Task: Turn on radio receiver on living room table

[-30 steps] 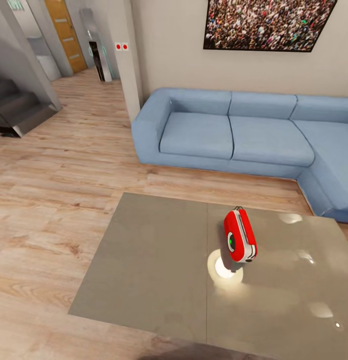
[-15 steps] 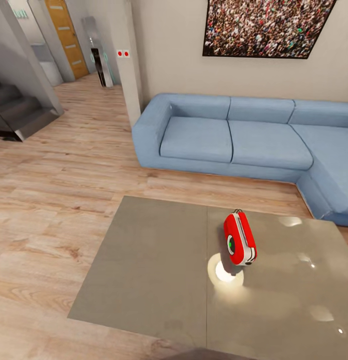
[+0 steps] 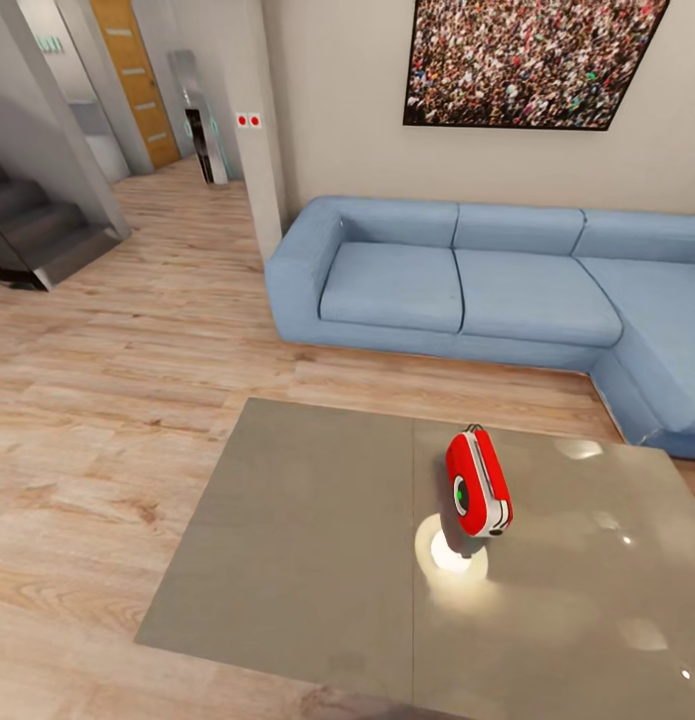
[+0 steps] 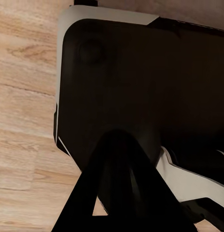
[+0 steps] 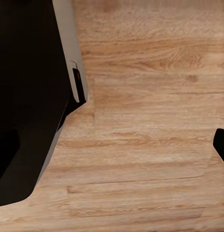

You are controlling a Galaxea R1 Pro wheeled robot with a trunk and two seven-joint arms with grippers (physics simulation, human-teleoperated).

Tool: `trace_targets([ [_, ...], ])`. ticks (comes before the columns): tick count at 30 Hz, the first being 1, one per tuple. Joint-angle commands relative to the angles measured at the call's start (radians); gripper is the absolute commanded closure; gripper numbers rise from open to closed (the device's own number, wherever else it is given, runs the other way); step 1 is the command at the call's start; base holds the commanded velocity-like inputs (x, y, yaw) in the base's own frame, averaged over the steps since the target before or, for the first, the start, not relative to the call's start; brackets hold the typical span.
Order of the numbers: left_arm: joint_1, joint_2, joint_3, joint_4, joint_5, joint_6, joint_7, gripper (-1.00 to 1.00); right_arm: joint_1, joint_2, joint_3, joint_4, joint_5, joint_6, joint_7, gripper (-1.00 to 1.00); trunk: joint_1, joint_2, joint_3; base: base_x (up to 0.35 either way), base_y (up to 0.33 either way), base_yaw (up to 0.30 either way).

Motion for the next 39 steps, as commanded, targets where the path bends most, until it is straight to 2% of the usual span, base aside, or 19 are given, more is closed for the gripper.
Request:
trace_targets([
  [1, 0.0, 0.0, 0.0, 0.0, 0.0, 0.0, 0.0, 1.0, 0.0, 0.0, 0.0, 0.0, 0.0, 0.0, 0.0, -1.0, 0.0, 0.0, 0.002, 0.0, 0.0, 0.0],
  [39, 0.001, 0.0, 0.0, 0.0, 0.001, 0.0, 0.0, 1.0, 0.0, 0.002, -0.001, 0.0, 0.0, 0.0, 0.0, -1.0, 0.0, 0.0, 0.062, 0.0, 0.0, 0.0],
])
